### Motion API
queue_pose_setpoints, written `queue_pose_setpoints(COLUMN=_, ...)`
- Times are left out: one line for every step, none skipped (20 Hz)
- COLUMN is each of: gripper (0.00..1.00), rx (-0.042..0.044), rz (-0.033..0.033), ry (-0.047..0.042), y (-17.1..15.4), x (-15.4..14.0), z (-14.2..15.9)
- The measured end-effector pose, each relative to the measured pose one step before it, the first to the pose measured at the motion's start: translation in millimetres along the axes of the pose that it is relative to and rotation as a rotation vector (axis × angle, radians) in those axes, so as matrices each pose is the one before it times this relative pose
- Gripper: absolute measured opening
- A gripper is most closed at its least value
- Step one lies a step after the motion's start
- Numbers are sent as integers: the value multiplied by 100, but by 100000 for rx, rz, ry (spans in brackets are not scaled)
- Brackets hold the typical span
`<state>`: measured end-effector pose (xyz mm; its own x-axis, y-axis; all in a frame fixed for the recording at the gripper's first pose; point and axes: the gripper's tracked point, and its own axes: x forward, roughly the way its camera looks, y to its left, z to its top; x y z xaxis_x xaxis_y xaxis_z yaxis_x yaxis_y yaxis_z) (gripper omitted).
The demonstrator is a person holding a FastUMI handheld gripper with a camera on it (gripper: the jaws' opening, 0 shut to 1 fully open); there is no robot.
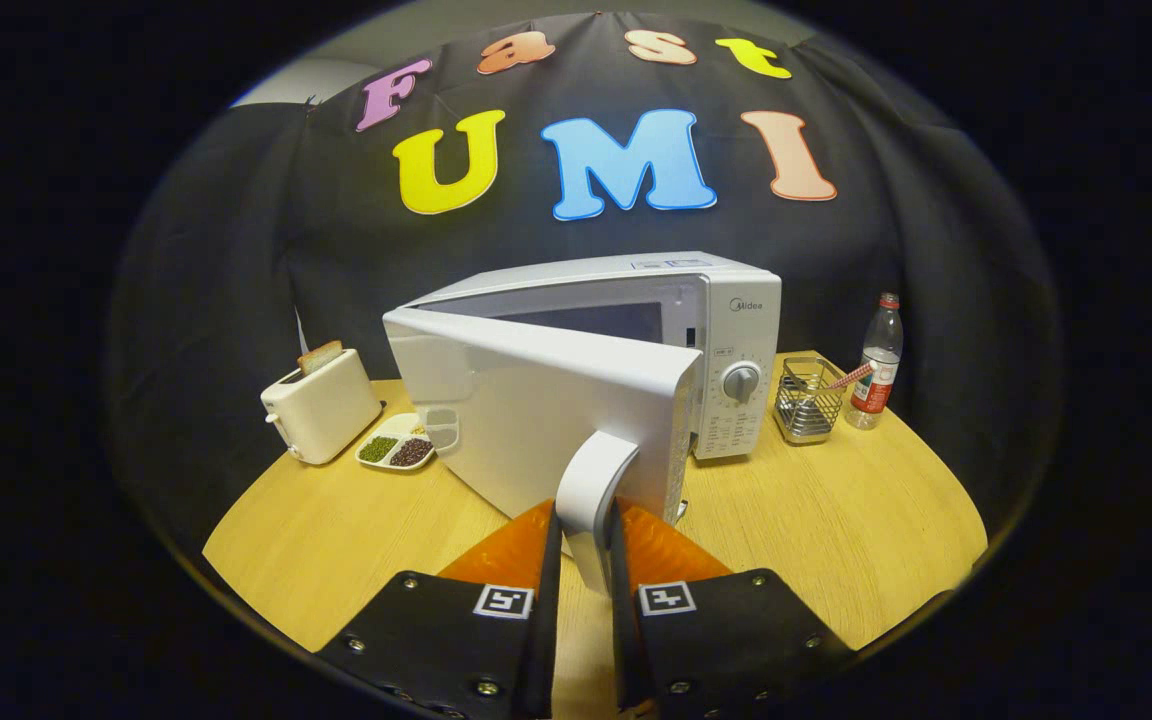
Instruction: Open the microwave, put the food inside, and close the microwave door.
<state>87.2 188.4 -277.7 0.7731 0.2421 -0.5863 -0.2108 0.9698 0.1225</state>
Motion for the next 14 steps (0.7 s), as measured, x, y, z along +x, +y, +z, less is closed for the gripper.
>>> queue_pose_setpoints(gripper=24, rx=-1031, rz=-74, ry=-128, y=464, x=-406, z=-141)
queue_pose_setpoints(gripper=24, rx=-1235, rz=186, ry=-448, y=511, x=-440, z=36)
queue_pose_setpoints(gripper=24, rx=-1133, rz=287, ry=-288, y=468, x=-367, z=-148)
queue_pose_setpoints(gripper=24, rx=-651, rz=206, ry=-319, y=417, x=-339, z=-54)
queue_pose_setpoints(gripper=24, rx=-213, rz=156, ry=-50, y=424, x=-357, z=-212)
queue_pose_setpoints(gripper=24, rx=-55, rz=66, ry=33, y=407, x=-417, z=-210)
queue_pose_setpoints(gripper=24, rx=-293, rz=-54, ry=132, y=382, x=-334, z=-376)
queue_pose_setpoints(gripper=24, rx=-470, rz=73, ry=64, y=375, x=-350, z=-282)
queue_pose_setpoints(gripper=24, rx=-633, rz=165, ry=78, y=516, x=-302, z=-307)
queue_pose_setpoints(gripper=24, rx=-450, rz=235, ry=29, y=472, x=-273, z=-175)
queue_pose_setpoints(gripper=24, rx=-473, rz=271, ry=-109, y=444, x=-259, z=-186)
queue_pose_setpoints(gripper=24, rx=-506, rz=180, ry=21, y=472, x=-131, z=-112)
queue_pose_setpoints(gripper=24, rx=-603, rz=98, ry=211, y=557, x=-81, z=-176)
queue_pose_setpoints(gripper=24, rx=-699, rz=70, ry=304, y=539, x=-104, z=-150)
